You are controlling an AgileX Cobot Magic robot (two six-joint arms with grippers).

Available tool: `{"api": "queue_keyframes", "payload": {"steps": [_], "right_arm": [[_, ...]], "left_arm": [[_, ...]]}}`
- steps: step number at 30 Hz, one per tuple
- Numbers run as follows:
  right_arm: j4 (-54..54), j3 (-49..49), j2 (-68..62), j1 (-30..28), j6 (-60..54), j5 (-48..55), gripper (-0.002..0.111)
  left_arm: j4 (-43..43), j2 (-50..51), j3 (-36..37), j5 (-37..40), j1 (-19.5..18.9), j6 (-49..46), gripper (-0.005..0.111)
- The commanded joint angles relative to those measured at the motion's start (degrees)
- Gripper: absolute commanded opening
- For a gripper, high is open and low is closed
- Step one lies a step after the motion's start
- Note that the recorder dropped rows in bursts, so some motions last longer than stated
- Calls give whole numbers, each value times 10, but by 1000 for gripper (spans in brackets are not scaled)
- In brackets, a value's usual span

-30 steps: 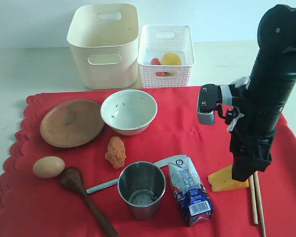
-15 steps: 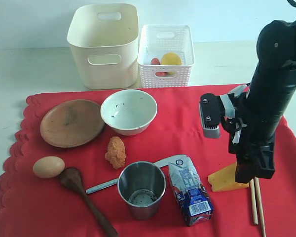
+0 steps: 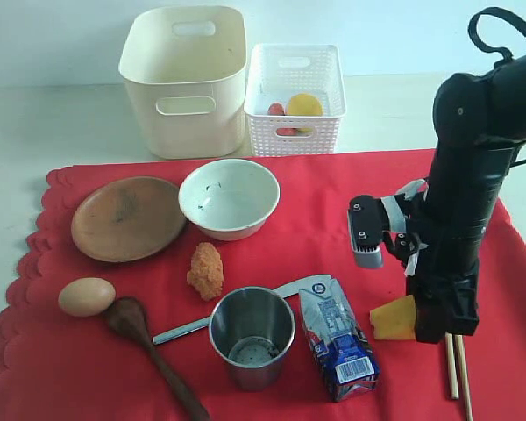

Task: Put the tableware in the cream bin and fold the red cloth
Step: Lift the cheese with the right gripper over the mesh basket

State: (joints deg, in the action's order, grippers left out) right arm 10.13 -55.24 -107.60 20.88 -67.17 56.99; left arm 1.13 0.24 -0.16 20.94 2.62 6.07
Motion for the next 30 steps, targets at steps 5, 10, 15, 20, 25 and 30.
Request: {"api": "queue_keyframes", "payload": {"steps": [5, 10, 15, 20, 25, 30], "right_arm": [[-27, -15, 2, -2, 39, 64, 4], [-22, -37, 12, -2, 83, 61, 0], [-18, -54, 24, -2, 130, 49, 0], [-14, -69, 40, -2, 225, 26, 0], [-13, -102, 49, -2, 404, 13, 0], [-11, -135, 50, -2, 444, 8, 0]], "left_arm": [[3, -2, 2, -6, -2, 1, 0], [3, -2, 2, -6, -2, 1, 0], [3, -2, 2, -6, -2, 1, 0], [3, -2, 2, -6, -2, 1, 0], [3, -2, 2, -6, -2, 1, 0], [3, -2, 2, -6, -2, 1, 0]]}}
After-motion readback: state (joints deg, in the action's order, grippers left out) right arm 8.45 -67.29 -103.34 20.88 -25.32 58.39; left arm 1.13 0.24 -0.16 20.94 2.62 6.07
